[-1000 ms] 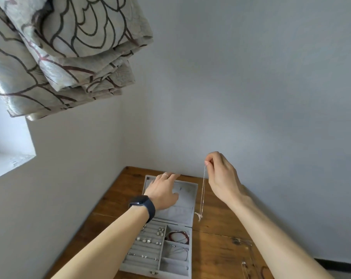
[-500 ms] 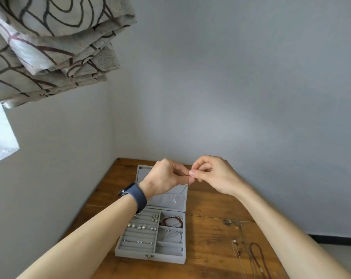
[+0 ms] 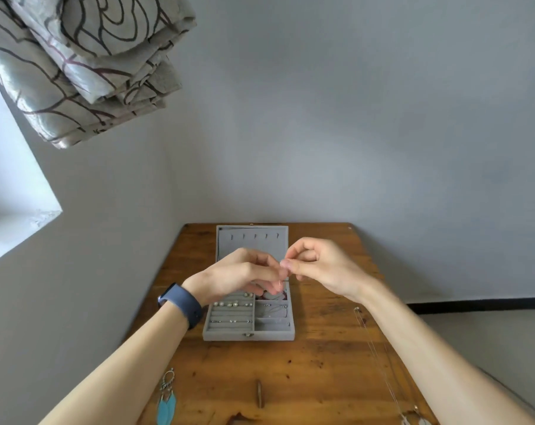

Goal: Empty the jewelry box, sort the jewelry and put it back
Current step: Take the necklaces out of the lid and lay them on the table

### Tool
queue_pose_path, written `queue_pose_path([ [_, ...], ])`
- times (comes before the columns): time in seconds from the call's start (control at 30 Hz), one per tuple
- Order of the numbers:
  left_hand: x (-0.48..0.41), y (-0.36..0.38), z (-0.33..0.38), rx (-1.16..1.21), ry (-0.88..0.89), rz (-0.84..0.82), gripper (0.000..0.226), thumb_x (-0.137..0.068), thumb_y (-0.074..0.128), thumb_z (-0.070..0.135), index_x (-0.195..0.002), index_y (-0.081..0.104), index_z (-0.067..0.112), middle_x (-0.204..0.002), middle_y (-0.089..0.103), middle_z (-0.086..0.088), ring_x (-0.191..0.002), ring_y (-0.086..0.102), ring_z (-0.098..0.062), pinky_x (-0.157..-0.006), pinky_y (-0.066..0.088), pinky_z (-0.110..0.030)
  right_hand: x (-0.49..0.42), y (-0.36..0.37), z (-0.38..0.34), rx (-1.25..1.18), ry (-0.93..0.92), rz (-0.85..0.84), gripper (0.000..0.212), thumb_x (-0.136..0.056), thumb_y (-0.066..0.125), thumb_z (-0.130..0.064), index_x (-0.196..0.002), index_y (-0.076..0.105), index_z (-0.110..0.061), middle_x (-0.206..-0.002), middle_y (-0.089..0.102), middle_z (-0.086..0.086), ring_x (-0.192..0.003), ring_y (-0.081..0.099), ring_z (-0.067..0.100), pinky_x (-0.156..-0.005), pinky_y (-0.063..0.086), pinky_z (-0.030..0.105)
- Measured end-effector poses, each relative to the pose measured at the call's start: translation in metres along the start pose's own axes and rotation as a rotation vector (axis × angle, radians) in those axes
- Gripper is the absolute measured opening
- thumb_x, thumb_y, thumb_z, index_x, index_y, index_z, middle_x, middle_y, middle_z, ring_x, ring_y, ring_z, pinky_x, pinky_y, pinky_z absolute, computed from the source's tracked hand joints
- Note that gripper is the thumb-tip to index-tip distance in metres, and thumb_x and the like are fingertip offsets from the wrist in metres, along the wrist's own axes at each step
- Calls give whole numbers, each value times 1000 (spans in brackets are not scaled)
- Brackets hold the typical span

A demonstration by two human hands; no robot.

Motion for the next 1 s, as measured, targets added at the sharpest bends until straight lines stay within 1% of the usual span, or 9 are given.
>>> queue_pose_path([
  [0.13, 15, 9, -5, -112, -21, -3, 45, -77, 73, 66, -83, 77, 22, -90, 77, 0, -90, 73, -13, -87, 57, -35, 14, 15, 8, -48, 27, -48, 22, -85, 78, -22, -95, 66, -7, -79, 74, 2, -68, 63, 7, -68, 52, 20],
  [0.2, 22, 11, -5, -123, -15, -2, 46, -77, 73, 65, -86, 75, 20, -89, 76, -1, -88, 73, -14, -91, 56, -41, 19, 20, 10, -124, 38, -64, 23, -85, 78, -27, -93, 68, -9, -83, 75, 4, -75, 66, 10, -70, 52, 22],
  [0.33, 34, 14, 0, -58, 14, -2, 32, -87, 70, 51, -88, 69, 19, -83, 74, -8, -87, 71, -22, -94, 54, -48, 36, 34, 20, -323, 82, -78, 38, -90, 62, -57, -96, 73, -21, -102, 74, 9, -94, 67, 20, -82, 51, 33],
  [0.4, 38, 17, 2, 18, 41, 8, 32, -88, 70, 49, -88, 68, 18, -78, 70, -11, -85, 70, -28, -91, 56, -47, 49, 48, 32, -273, 90, -132, 46, -92, 50, -65, -109, 71, -28, -115, 72, 2, -107, 66, 17, -90, 46, 37],
  [0.47, 40, 19, 2, 108, 70, 52, 31, -86, 71, 49, -87, 70, 18, -70, 63, -9, -74, 66, -24, -80, 58, -38, 62, 65, 45, -212, 106, -205, 48, -89, 51, -68, -114, 69, -32, -122, 70, -4, -116, 63, 14, -98, 44, 41],
  [0.57, 43, 20, 0, 235, 75, 103, 28, -87, 70, 47, -89, 73, 19, -64, 55, -3, -64, 56, -17, -70, 52, -28, 81, 81, 60, -246, 127, -147, 46, -90, 55, -64, -96, 74, -23, -110, 74, 2, -110, 66, 20, -102, 45, 44],
  [0.73, 45, 23, -11, 457, 38, 111, 25, -91, 67, 39, -99, 75, 17, -60, 45, 4, -59, 49, -12, -68, 48, -26, 108, 87, 78, -492, 170, 4, 34, -87, 63, -53, -81, 69, -20, -89, 70, 7, -95, 68, 29, -87, 53, 37],
  [0.9, 45, 34, -26, 701, -22, 130, 19, -91, 68, 36, -97, 76, 21, -57, 40, 10, -55, 46, -8, -66, 50, -24, 126, 89, 87, -742, 198, 78, 27, -87, 66, -41, -72, 62, -18, -113, 70, 13, -103, 68, 30, -85, 55, 37],
  [1.0, 44, 42, -34, 792, -37, 103, 19, -91, 69, 34, -101, 76, 20, -55, 42, 10, -55, 47, -8, -68, 51, -24, 131, 87, 92, -875, 227, 241, 19, -82, 70, -32, -76, 60, -16, -126, 68, 11, -111, 68, 28, -87, 55, 38],
])
Point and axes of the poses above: each hand's wrist, its own x-axis away from the middle knuckle, its own y-axis out of the palm, z = x × y, the point moved 3 cm from there along -x, towards the middle knuckle
